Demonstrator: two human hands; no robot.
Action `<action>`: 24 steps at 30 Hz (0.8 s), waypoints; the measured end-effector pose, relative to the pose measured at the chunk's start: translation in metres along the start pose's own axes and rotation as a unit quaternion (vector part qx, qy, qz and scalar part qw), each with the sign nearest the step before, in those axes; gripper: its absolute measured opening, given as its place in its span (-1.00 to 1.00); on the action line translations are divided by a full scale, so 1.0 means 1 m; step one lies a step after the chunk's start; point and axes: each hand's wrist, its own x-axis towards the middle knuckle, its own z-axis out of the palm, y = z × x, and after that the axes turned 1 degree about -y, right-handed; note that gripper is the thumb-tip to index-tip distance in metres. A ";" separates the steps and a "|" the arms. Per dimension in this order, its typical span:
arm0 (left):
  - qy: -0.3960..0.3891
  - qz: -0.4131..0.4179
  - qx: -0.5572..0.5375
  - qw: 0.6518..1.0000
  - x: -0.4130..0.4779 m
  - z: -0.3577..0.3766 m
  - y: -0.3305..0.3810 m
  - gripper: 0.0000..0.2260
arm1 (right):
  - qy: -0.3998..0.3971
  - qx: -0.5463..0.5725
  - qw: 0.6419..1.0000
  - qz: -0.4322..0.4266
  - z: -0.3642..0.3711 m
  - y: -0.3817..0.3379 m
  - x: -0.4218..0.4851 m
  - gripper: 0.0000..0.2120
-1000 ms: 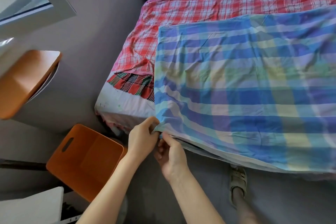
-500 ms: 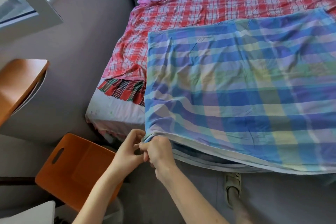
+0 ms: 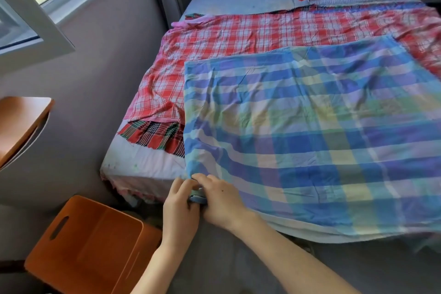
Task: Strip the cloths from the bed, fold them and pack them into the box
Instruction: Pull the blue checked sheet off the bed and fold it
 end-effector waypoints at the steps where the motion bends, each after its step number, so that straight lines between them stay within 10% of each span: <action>1: 0.010 -0.022 -0.011 1.000 0.002 0.002 0.002 -0.54 | -0.014 -0.001 1.000 -0.012 0.002 0.000 -0.001 -0.34; 11: -0.089 -0.260 -0.157 0.949 0.062 0.012 0.033 -0.91 | 0.129 0.129 0.983 0.034 -0.017 0.049 -0.014 -0.89; 17: -0.091 -0.481 -0.105 0.866 0.127 0.046 0.008 -0.77 | 0.038 0.176 0.982 0.060 -0.062 0.083 -0.015 -0.77; 24: -0.194 -0.561 -0.288 0.752 0.196 0.101 -0.010 -0.59 | -0.124 0.230 0.965 0.019 -0.130 0.101 0.024 -0.74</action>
